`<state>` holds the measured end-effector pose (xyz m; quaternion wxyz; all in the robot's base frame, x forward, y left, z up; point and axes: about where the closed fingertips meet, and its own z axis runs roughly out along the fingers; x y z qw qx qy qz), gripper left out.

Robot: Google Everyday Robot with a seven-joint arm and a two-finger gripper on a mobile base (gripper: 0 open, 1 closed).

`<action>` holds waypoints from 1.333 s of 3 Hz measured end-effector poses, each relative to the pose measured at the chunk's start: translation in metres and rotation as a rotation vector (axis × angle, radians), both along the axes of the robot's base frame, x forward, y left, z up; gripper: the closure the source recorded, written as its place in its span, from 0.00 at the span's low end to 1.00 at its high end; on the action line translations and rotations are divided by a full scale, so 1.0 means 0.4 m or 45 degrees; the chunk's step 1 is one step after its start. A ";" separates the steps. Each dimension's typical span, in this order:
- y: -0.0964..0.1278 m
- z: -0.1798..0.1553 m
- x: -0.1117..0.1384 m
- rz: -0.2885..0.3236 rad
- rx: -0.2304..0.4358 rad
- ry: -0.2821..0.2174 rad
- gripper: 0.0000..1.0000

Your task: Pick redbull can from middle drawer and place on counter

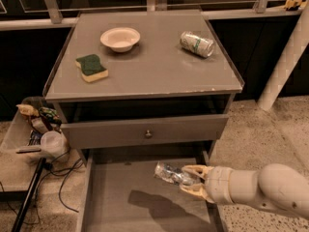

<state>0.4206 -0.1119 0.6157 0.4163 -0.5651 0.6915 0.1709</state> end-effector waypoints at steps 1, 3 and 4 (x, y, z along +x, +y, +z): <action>-0.013 0.144 -0.034 0.009 -0.102 -0.024 1.00; -0.007 0.388 0.198 -0.043 -0.228 -0.104 1.00; 0.001 0.451 0.307 -0.026 -0.183 -0.125 1.00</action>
Offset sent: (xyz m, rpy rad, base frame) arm 0.0838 0.0086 0.1741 -0.2269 -0.0946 0.0000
